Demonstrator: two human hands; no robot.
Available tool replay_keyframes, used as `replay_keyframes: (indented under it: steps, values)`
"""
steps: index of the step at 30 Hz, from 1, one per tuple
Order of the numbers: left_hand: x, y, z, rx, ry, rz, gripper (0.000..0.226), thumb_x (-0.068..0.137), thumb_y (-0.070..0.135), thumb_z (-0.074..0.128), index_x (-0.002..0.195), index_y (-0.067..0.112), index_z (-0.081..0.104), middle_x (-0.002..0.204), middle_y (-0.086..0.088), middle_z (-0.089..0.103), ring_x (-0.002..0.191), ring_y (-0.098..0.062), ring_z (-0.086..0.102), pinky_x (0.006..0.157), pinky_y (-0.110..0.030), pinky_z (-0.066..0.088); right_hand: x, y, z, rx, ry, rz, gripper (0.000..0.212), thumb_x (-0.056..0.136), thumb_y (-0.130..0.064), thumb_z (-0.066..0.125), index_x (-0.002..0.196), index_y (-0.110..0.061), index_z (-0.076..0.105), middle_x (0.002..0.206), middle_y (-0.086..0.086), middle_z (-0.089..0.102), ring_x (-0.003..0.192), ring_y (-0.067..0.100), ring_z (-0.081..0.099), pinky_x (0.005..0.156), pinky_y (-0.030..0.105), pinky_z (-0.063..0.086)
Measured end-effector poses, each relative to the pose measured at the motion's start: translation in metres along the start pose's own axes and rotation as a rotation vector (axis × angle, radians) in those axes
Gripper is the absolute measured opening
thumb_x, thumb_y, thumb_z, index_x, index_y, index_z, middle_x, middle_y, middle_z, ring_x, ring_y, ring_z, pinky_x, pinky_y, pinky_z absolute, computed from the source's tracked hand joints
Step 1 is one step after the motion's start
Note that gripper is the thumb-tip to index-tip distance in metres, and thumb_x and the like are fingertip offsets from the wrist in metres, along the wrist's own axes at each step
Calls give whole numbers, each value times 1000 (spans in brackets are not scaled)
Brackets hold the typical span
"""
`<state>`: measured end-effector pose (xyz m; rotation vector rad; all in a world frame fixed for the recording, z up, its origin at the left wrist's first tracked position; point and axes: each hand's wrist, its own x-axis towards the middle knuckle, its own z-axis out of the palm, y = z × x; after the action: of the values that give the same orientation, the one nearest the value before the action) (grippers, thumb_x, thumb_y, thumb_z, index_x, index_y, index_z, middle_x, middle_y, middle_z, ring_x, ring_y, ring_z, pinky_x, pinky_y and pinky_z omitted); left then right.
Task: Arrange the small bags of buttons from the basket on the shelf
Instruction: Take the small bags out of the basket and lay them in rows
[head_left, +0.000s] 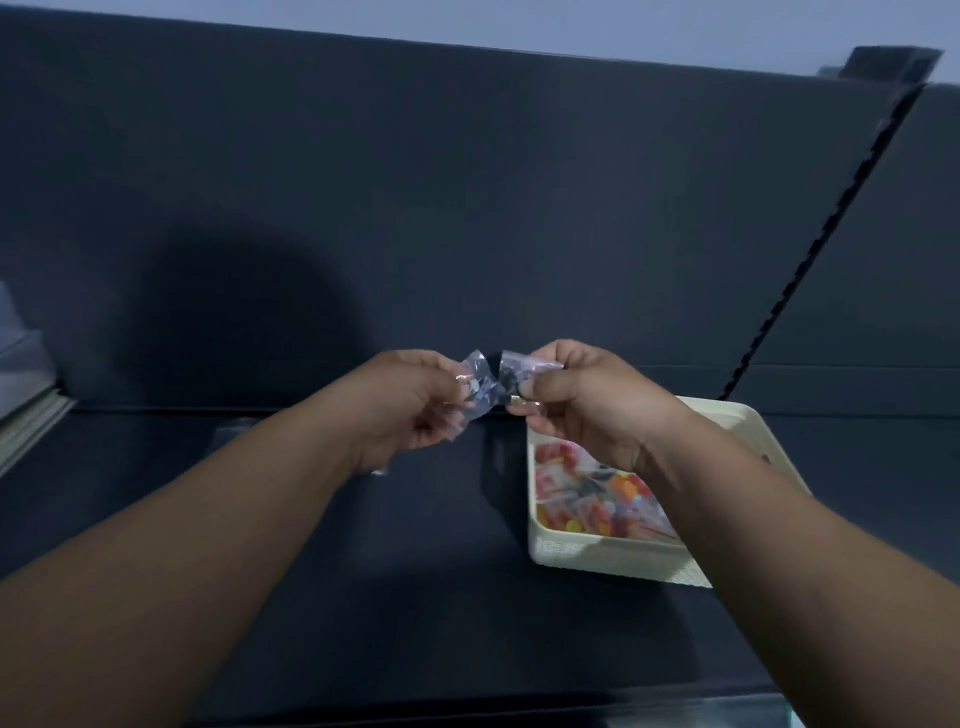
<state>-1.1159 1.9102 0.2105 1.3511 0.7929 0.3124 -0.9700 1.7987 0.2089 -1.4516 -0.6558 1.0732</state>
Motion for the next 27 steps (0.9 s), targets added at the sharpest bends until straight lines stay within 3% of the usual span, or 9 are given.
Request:
replay_keyframes:
  steps: [2, 7, 14, 20, 23, 27]
  values:
    - [-10, -3, -28, 19, 29, -6, 19, 88, -1, 56, 78, 14, 62, 61, -1, 61, 52, -10, 53, 49, -20, 46, 5, 0, 25, -19, -43, -5, 28, 87, 2, 57, 72, -20, 49, 65, 0, 61, 61, 12, 60, 50, 18, 44]
    - [-39, -13, -92, 155, -19, -78, 8, 88, 4, 59, 92, 9, 64, 66, -1, 66, 63, -14, 64, 60, -29, 57, 18, 11, 87, -34, -144, 21, 29, 88, -3, 57, 69, -22, 48, 67, -3, 60, 62, 9, 57, 63, 23, 48]
    - [-57, -36, -147, 209, 78, -38, 15, 80, 8, 71, 76, 10, 56, 50, 0, 56, 48, -8, 54, 51, -22, 49, 24, 32, 146, -92, -152, 22, 23, 84, 4, 59, 92, -18, 57, 69, -4, 64, 52, 6, 52, 45, 18, 38]
    - [-50, -52, -171, 206, 63, -67, 4, 91, 12, 60, 87, 12, 59, 64, -1, 59, 65, -14, 64, 65, -28, 57, 30, 52, 161, -44, -75, 60, 38, 81, 12, 54, 112, -10, 54, 79, 5, 61, 55, 10, 54, 49, 23, 43]
    - [-42, -59, -173, 292, 39, -59, 11, 91, 10, 59, 81, 13, 58, 58, 3, 49, 53, -7, 50, 65, -29, 59, 29, 63, 160, -97, 2, 85, 42, 81, 12, 52, 112, -17, 55, 76, 3, 62, 53, 9, 50, 46, 22, 39]
    - [-30, -64, -164, 456, -53, -5, 8, 90, 6, 59, 87, 13, 62, 71, 0, 56, 56, -10, 50, 61, -26, 56, 25, 80, 154, -200, 77, 89, 44, 84, 13, 51, 113, -20, 58, 81, 4, 63, 55, 10, 52, 44, 20, 40]
